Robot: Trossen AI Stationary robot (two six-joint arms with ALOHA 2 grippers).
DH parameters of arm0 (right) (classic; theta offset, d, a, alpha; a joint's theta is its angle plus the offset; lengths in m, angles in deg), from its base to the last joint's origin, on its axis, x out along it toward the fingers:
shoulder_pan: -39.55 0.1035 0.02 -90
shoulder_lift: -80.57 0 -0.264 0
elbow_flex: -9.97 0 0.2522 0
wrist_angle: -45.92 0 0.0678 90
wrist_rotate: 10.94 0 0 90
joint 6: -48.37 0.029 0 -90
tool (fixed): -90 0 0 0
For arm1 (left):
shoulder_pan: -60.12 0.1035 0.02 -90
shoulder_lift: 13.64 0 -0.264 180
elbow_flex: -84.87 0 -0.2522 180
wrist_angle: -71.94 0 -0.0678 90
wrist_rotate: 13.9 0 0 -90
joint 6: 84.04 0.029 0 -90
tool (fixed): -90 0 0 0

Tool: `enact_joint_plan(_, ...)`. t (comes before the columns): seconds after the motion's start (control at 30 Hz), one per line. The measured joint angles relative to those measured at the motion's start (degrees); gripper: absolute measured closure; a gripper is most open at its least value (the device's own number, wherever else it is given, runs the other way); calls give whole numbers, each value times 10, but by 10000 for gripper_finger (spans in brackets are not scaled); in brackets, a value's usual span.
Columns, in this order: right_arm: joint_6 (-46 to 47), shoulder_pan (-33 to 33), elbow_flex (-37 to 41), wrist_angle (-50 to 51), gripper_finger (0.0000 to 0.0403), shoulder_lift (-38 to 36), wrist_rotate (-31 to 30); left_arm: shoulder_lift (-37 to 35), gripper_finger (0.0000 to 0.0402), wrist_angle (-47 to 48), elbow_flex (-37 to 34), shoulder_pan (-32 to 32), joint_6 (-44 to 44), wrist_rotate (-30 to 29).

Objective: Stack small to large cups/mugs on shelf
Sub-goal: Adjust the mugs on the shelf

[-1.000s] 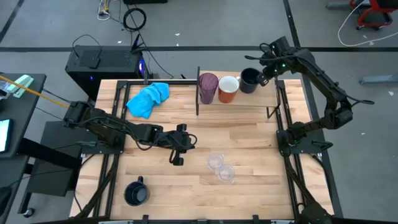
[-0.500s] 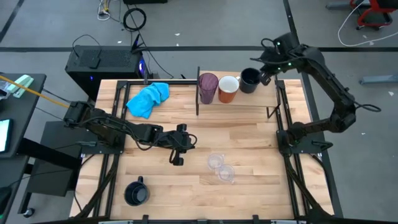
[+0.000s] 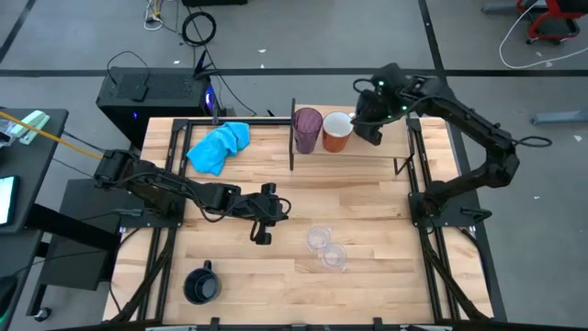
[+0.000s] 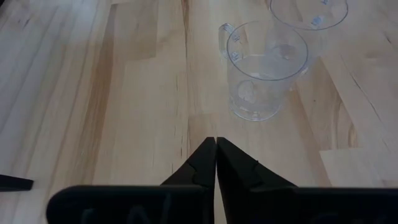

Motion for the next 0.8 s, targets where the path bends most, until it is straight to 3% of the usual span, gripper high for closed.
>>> enact_joint_plan(0.37,-7,10,0,-1,394,52,-25,0,386,0,0,0,0,0)
enact_joint_plan(0.8,-30,-9,0,-21,394,48,-35,0,387,0,0,0,1,0)
